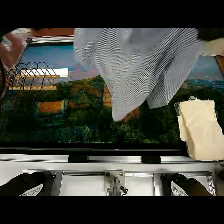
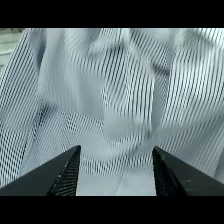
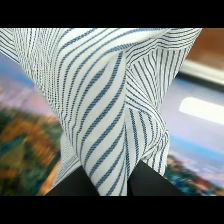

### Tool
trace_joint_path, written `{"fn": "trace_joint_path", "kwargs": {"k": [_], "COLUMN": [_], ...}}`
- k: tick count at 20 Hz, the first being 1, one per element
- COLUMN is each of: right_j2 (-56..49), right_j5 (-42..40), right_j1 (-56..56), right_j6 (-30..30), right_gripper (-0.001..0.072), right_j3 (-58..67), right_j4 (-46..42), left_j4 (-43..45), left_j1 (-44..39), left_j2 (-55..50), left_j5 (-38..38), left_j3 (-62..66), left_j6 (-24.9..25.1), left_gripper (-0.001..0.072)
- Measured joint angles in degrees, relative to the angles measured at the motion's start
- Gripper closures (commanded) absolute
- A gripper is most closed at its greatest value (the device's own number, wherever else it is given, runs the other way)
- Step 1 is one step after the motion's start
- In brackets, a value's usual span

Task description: Fold the shirts.

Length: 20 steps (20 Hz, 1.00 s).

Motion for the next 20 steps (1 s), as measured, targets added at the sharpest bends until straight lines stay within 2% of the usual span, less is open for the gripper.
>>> {"fn": "trace_joint_path", "kwargs": {"k": [3, 5, 11, 13, 19, 20], "right_j2": [0.24, 0.26, 0.37, 0.39, 0.37, 0.39], "right_j5": [-1.05, -4.7, -12.98, -14.32, -15.76, -15.87], "right_j1": [0.0, 0.0, -0.11, -0.11, -0.04, -0.04], "right_j6": [7.15, 9.94, 13.16, 13.66, 11.56, 10.93], "right_gripper": [0.0636, 0.0636, 0.0635, 0.0635, 0.0636, 0.0636], "right_j3": [3.41, 4.33, 5.22, 5.31, 5.33, 5.33], "right_j4": [-12.11, -19.89, -35.52, -35.26, -20.72, -18.67], "left_j4": [0.0, 0.0, -0.02, -0.04, -0.04, -0.04], "left_j1": [0.0, 0.0, 0.0, 0.0, 0.0, 0.0], "left_j2": [0.0, 0.02, -0.59, -1.36, -4.11, -4.37], "left_j5": [-2.16, -3.54, -7.96, -9.38, -10.49, -9.86], "left_j3": [-0.02, -0.02, -0.02, -0.02, -0.02, -0.04], "left_j6": [-0.15, -0.61, -2.03, -2.73, -3.39, -3.48], "left_gripper": [0.0178, 0.0178, 0.0179, 0.0178, 0.018, 0.0222]}}
